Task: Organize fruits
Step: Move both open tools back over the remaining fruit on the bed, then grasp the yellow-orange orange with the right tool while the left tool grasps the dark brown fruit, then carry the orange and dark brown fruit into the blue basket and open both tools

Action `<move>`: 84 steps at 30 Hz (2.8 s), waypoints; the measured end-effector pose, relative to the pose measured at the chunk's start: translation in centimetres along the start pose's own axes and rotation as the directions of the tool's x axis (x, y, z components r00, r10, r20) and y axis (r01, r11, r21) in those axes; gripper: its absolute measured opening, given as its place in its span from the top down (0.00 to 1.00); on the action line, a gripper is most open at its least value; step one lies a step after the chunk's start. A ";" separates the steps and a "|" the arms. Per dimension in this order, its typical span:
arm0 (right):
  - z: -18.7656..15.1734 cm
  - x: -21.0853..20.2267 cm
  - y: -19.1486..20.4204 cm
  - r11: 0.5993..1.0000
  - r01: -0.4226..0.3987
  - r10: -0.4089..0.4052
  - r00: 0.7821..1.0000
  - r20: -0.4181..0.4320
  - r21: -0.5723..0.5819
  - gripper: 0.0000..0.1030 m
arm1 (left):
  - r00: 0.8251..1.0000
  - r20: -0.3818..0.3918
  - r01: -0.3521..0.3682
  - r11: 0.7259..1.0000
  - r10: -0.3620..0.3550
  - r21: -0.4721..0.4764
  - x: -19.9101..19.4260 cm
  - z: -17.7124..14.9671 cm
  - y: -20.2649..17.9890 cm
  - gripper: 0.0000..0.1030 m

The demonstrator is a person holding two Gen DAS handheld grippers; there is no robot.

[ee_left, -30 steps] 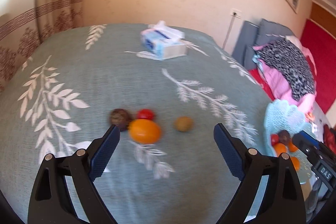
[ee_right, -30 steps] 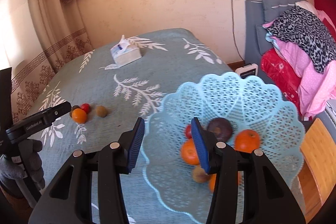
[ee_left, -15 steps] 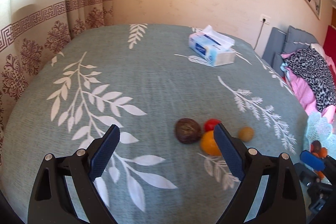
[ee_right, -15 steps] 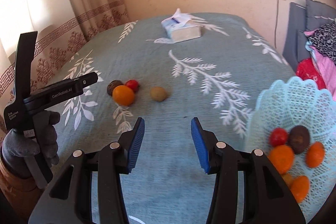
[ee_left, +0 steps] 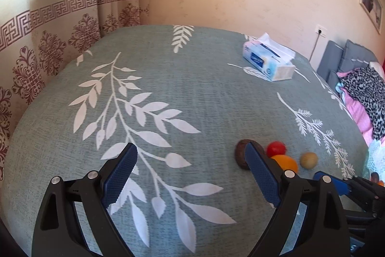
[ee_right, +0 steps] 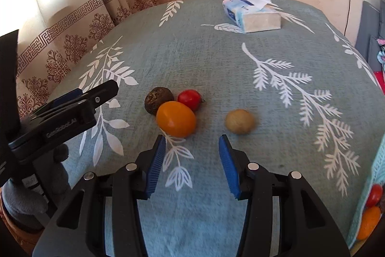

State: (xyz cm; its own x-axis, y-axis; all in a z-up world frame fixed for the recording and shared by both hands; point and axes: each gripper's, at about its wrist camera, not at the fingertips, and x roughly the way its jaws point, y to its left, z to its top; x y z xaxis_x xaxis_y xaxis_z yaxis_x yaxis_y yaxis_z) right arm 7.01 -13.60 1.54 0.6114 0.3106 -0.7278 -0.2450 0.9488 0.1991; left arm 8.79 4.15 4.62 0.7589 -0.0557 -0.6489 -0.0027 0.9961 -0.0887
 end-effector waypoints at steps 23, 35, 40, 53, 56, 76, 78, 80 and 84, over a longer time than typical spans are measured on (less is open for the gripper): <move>1.1 2.7 1.6 0.999 0.003 -0.004 1.000 -0.017 -0.037 0.61 | 1.000 -0.018 -0.023 1.000 0.023 -0.021 0.9 -0.2 0.8 0.13; -1.3 -2.1 -0.9 0.999 0.043 -0.043 0.998 0.050 0.014 0.61 | 0.998 -0.061 0.016 0.997 -0.011 0.080 1.7 -0.5 -2.6 0.13; -2.0 -3.4 -1.4 0.999 0.038 -0.040 0.997 0.069 0.023 0.61 | 0.995 -0.095 0.036 0.990 -0.023 0.139 2.9 -0.6 -4.4 0.21; -2.6 -5.0 -2.1 0.998 0.035 -0.040 0.995 0.096 0.055 0.61 | 0.982 -0.151 0.143 0.969 -0.114 0.202 4.9 -0.8 -7.0 0.59; -2.7 -5.6 -2.3 0.997 0.038 -0.044 0.994 0.103 0.063 0.61 | 0.981 -0.147 0.151 0.968 -0.123 0.201 4.6 -1.0 -7.0 0.62; -4.0 -9.5 -7.0 0.977 0.114 -0.143 0.977 0.157 0.180 0.61 | 0.981 -0.123 0.165 0.976 -0.147 0.146 1.3 -2.1 -7.3 0.63; -4.2 -10.0 -7.5 0.973 0.131 -0.162 0.973 0.163 0.189 0.61 | 0.981 -0.119 0.169 0.974 -0.151 0.149 1.0 -2.1 -7.7 0.63; -4.4 -10.6 -8.0 0.965 0.177 -0.210 0.963 0.171 0.191 0.61 | 0.981 -0.116 0.172 0.973 -0.155 0.154 0.6 -2.2 -8.2 0.63; -4.9 -11.5 -9.0 0.953 0.219 -0.257 0.950 0.179 0.207 0.61 | 0.980 -0.112 0.179 0.970 -0.162 0.164 0.0 -2.3 -9.1 0.63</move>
State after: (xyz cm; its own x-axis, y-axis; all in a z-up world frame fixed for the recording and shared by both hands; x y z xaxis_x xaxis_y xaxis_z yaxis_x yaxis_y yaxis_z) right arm -1.47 -26.04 4.93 0.7783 0.0609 -0.6249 0.0563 0.9845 0.1661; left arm 7.30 -5.10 3.71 0.6712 -0.2238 -0.7067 0.2402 0.9676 -0.0782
